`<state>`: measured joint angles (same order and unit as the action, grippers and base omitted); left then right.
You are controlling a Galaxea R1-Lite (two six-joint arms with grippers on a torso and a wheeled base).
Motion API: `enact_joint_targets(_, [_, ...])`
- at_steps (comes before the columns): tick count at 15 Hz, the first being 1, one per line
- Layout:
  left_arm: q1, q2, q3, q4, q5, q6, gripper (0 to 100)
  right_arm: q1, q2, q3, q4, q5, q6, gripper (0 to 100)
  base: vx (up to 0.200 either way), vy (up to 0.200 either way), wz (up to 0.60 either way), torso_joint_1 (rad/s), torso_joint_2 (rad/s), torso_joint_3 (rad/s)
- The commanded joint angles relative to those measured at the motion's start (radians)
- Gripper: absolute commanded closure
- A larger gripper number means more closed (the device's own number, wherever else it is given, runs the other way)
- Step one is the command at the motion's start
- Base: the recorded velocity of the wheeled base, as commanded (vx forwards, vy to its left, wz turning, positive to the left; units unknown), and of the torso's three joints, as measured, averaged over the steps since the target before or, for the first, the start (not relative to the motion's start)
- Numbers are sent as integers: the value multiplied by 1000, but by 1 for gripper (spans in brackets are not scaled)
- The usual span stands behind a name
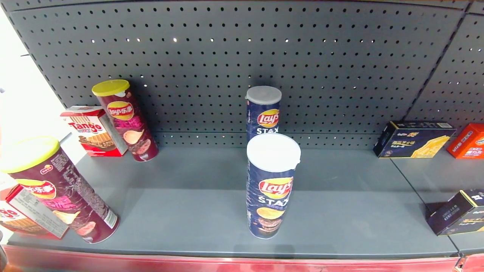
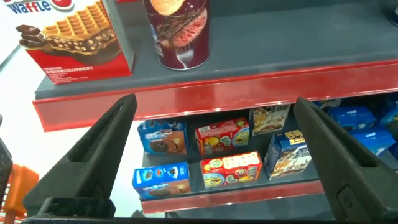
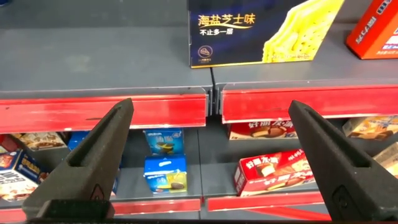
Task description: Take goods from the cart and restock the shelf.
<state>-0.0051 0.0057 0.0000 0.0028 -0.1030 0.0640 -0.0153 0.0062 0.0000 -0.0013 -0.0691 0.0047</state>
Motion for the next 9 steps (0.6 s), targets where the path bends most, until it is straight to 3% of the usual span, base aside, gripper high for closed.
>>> enact_joint_targets(1, [1, 0, 0, 0, 0, -1, 0, 0, 3, 0, 0, 0, 0, 0, 0, 0, 0, 0, 0, 0])
enact_joint_targets(9, [1, 0, 0, 0, 0, -3, 0, 0, 3, 0, 1, 0, -8, 0, -25, 0, 0, 0, 1, 1])
